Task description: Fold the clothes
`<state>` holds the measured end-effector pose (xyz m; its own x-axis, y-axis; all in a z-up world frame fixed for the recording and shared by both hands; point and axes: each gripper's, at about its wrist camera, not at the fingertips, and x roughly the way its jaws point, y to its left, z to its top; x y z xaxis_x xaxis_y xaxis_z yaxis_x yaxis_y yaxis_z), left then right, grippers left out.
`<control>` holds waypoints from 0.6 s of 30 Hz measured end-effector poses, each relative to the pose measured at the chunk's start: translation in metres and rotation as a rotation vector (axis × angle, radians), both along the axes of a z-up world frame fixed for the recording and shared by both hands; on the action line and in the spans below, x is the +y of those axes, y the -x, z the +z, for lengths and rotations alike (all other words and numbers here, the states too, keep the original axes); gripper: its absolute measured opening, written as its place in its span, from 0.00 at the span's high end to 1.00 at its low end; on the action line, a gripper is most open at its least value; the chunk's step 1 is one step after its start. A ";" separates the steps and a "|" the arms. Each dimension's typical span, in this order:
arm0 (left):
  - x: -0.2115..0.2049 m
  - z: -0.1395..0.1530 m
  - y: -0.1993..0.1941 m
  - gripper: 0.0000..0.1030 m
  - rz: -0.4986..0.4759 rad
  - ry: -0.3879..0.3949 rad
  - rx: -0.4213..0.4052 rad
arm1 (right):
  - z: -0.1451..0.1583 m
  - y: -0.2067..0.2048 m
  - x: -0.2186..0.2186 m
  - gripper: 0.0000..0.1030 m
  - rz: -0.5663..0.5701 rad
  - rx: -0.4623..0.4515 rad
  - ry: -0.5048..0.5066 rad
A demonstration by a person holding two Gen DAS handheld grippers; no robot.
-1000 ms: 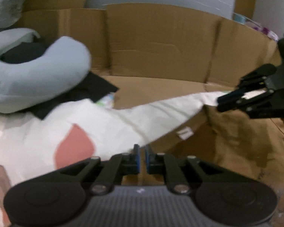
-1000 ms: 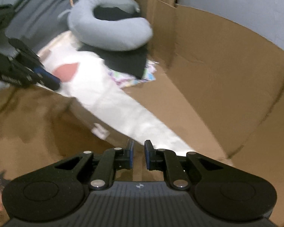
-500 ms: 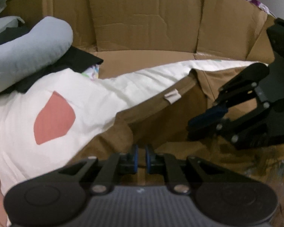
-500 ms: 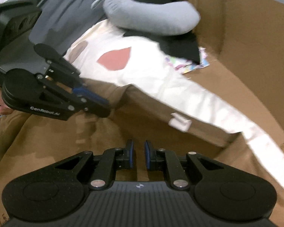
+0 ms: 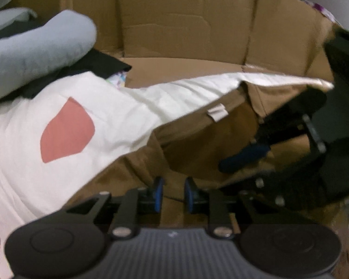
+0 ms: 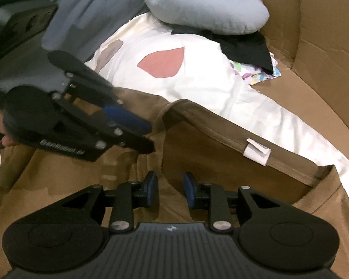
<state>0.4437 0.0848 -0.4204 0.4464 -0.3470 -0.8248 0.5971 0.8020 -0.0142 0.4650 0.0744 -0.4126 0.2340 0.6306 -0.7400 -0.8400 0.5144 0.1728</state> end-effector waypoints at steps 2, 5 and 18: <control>0.000 -0.001 -0.006 0.76 0.032 0.014 0.009 | 0.000 0.002 0.002 0.68 0.017 -0.014 0.007; 0.001 -0.004 -0.020 0.71 0.095 0.040 0.045 | -0.001 0.004 0.004 0.68 0.040 -0.033 0.013; 0.006 0.011 -0.050 0.98 0.267 0.153 0.070 | 0.021 -0.012 -0.023 0.99 -0.017 -0.071 -0.027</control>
